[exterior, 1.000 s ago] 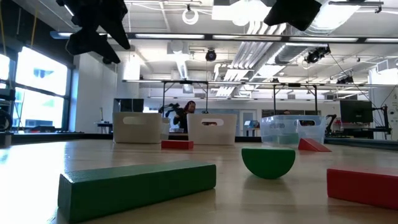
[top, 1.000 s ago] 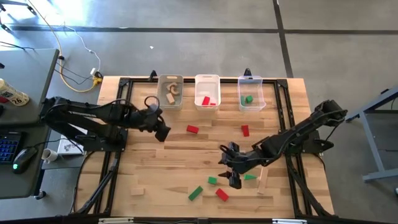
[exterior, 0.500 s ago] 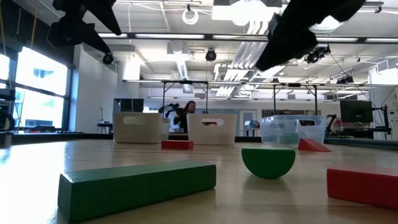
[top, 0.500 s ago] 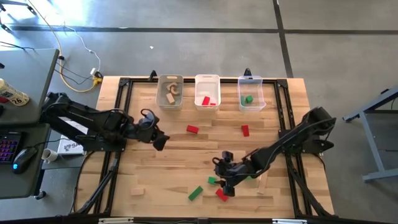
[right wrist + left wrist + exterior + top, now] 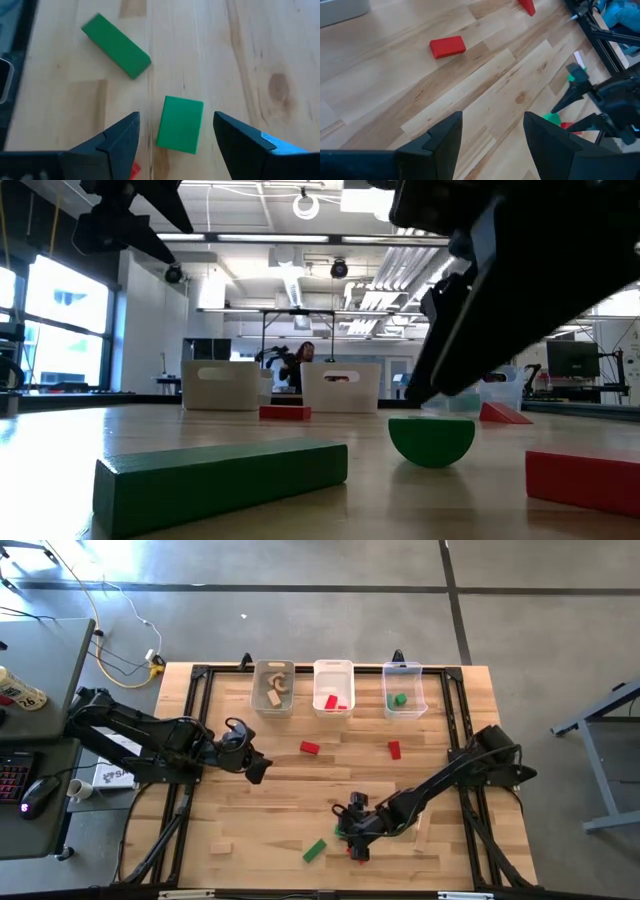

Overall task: Sort & place blocks by color
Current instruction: Put the center green block into the transparent bin

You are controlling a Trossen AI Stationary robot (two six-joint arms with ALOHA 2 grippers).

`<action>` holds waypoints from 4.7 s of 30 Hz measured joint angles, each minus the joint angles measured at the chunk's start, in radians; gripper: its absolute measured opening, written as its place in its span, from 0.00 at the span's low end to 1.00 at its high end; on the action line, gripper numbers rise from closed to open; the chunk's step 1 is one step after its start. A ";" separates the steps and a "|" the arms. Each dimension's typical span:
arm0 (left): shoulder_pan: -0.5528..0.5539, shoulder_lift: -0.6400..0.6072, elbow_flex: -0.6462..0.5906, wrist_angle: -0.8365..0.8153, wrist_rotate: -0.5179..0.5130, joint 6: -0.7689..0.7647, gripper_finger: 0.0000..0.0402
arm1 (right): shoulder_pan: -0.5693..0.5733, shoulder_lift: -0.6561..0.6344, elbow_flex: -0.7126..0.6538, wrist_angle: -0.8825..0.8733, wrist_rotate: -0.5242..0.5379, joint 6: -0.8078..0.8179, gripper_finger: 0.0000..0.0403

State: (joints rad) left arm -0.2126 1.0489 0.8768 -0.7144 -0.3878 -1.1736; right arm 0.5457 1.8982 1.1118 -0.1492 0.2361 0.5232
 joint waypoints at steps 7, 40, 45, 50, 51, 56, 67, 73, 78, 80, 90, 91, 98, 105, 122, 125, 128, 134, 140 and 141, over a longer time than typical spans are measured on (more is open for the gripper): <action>0.000 0.000 0.000 0.000 0.002 0.006 0.50 | 0.000 0.038 0.000 -0.001 0.002 0.024 0.60; 0.001 0.016 -0.001 -0.061 -0.072 0.051 0.50 | -0.042 0.037 0.001 0.006 0.069 0.168 0.25; 0.020 0.055 -0.001 -0.063 -0.153 0.108 0.50 | -0.052 0.010 0.000 -0.012 0.182 0.247 0.25; 0.063 0.104 -0.001 -0.075 -0.159 0.190 0.50 | -0.089 -0.037 0.000 -0.116 0.279 0.322 0.25; 0.072 0.111 -0.001 -0.074 -0.159 0.209 0.50 | -0.099 -0.047 0.000 -0.139 0.292 0.337 0.25; 0.125 0.148 -0.001 -0.069 -0.159 0.306 0.50 | -0.155 -0.106 0.000 -0.272 0.356 0.379 0.25; 0.250 0.163 -0.001 -0.019 -0.166 0.553 0.50 | -0.313 -0.223 0.000 -0.467 0.461 0.446 0.25; 0.304 0.163 -0.001 -0.020 -0.146 0.681 0.50 | -0.412 -0.291 0.000 -0.611 0.508 0.538 0.25; 0.337 0.163 -0.001 -0.020 -0.140 0.774 0.50 | -0.511 -0.351 0.000 -0.744 0.531 0.645 0.25; 0.348 0.163 -0.001 -0.020 -0.140 0.809 0.50 | -0.557 -0.374 0.000 -0.791 0.518 0.669 0.25; 0.397 0.163 -0.001 -0.015 -0.140 0.907 0.50 | -0.786 -0.432 0.000 -0.864 0.430 0.590 0.25; 0.401 0.163 -0.001 -0.014 -0.140 0.907 0.50 | -0.811 -0.431 0.000 -0.865 0.417 0.562 0.25; 0.434 0.163 -0.001 -0.013 -0.128 0.880 0.50 | -0.997 -0.413 0.000 -0.862 0.306 0.384 0.25; 0.469 0.163 -0.001 -0.008 -0.118 0.871 0.50 | -1.133 -0.405 0.000 -0.845 0.169 0.232 0.25; 0.503 0.163 0.000 0.012 -0.119 0.863 0.50 | -1.240 -0.403 0.000 -0.836 -0.001 0.131 0.25; 0.503 0.163 0.000 0.021 -0.119 0.863 0.50 | -1.234 -0.403 -0.008 -0.827 -0.008 0.150 0.25; 0.503 0.163 0.000 0.032 -0.119 0.863 0.50 | -1.226 -0.403 -0.049 -0.797 -0.025 0.151 0.25; 0.503 0.163 0.000 0.033 -0.119 0.863 0.50 | -1.211 -0.403 -0.137 -0.738 -0.020 0.174 0.25; 0.503 0.163 0.000 0.032 -0.119 0.863 0.50 | -1.212 -0.403 -0.153 -0.666 -0.007 0.173 0.25; 0.503 0.163 0.000 0.032 -0.119 0.862 0.50 | -1.214 -0.403 -0.154 -0.655 -0.008 0.170 0.25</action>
State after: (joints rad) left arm 0.2901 1.2118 0.8764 -0.6819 -0.5072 -0.3112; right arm -0.6682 1.4952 0.9582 -0.8044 0.2284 0.6930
